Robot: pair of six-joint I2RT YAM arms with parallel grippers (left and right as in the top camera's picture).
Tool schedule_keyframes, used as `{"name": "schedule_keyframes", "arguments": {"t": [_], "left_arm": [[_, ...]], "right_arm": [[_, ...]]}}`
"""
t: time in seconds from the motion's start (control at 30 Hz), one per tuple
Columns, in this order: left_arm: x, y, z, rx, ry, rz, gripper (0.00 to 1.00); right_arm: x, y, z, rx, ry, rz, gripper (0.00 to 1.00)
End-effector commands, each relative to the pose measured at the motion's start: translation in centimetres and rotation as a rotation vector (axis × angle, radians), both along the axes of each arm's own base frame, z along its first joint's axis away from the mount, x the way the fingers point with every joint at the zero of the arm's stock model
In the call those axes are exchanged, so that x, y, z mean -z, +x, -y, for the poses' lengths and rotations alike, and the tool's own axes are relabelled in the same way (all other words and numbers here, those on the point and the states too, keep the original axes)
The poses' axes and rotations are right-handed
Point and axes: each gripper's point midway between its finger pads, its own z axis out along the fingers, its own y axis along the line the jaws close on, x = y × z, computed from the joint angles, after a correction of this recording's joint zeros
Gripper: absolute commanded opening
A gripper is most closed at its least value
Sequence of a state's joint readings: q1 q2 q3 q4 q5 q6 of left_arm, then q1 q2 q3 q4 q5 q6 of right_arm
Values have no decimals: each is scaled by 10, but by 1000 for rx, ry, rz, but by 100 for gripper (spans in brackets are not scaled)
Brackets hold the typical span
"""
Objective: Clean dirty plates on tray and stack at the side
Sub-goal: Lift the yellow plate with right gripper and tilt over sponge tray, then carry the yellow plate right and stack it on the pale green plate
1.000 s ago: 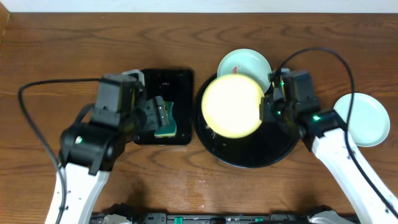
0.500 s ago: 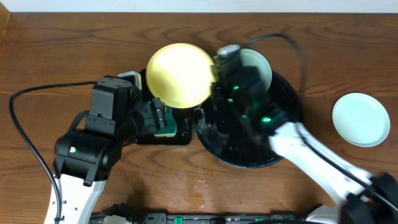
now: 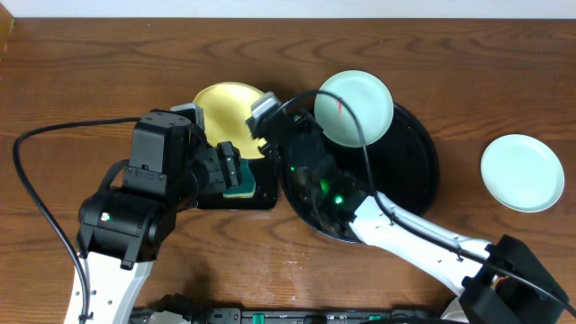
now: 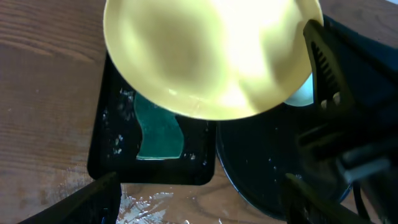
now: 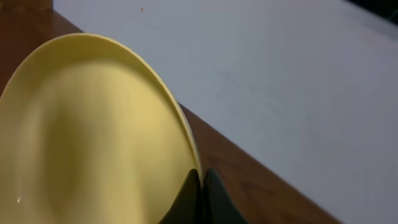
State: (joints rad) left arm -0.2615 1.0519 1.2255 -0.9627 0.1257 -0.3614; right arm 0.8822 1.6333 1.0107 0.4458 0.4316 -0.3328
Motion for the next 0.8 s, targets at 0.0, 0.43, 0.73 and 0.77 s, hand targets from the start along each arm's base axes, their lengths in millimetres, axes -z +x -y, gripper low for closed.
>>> {"name": "schedule_keyframes", "arguments": {"t": [0.0,0.43,0.73,0.77], "left_arm": [[-7,1,-1,2,0,18,82],[-7,1,-1,2,0,18,82],[-7,1,-1,2,0,18,82],[-7,1,-1,2,0,18,82]], "right_arm": [[-37,-7,8,45,-19,99,1],[-53,-10,14,58,-40,149,1],[-53,-10,14,58,-40,150,1],[-53,-10,14,58,-43,151,1]]}}
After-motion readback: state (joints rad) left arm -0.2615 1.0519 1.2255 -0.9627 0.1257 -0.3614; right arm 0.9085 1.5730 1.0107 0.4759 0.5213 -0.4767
